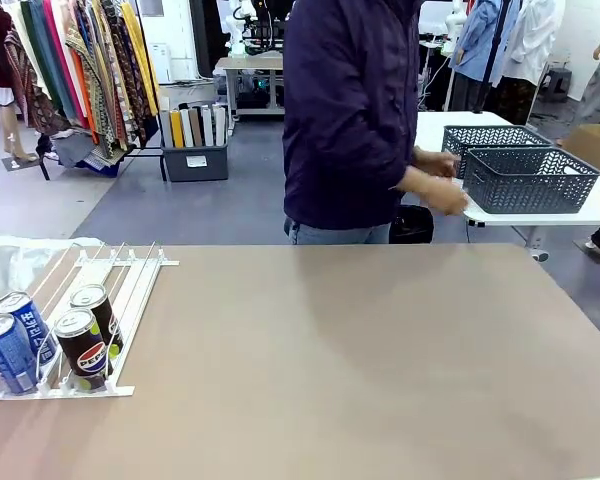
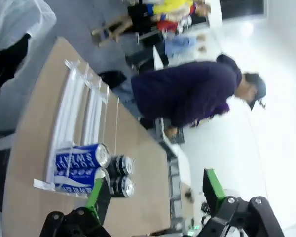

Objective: Retrieve and store the cans from the dispenser.
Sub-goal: Pick up one can from the Automatic Can Dispenser and place it in the middle of the table.

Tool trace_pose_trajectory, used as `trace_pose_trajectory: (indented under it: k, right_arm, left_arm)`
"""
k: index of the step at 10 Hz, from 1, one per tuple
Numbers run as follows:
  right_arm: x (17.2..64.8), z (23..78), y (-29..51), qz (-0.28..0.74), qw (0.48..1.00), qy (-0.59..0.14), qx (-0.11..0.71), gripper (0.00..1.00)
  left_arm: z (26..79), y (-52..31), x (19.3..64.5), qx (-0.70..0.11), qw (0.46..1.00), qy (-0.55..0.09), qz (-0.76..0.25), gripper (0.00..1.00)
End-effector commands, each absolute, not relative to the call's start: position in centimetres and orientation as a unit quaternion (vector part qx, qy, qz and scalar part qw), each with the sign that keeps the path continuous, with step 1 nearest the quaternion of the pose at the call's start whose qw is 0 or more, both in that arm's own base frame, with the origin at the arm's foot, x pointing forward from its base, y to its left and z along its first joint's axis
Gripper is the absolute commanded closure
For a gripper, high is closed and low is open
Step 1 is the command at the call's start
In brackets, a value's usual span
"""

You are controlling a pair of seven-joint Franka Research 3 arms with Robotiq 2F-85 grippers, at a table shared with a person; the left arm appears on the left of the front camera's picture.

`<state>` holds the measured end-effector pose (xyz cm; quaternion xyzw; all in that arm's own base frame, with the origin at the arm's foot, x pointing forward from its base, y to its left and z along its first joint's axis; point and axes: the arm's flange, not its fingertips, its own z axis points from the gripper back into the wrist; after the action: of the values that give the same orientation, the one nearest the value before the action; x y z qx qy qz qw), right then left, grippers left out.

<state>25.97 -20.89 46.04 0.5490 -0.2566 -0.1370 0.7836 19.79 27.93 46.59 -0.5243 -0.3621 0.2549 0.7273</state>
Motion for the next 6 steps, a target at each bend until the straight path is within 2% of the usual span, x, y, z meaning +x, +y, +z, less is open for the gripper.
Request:
trace_pose_trajectory:
  k: [1,6]
  right_arm:
    - [25.79,46.92,-20.46,-0.118,0.786,-0.247,0.554,0.00]
    - [25.79,46.92,-20.46,-0.118,0.786,-0.247,0.554,0.00]
  left_arm:
    - [47.84,26.18,20.74,-0.520,0.750,-0.342,0.224,0.00]
    - [47.84,26.18,20.74,-0.520,0.750,-0.342,0.224,0.00]
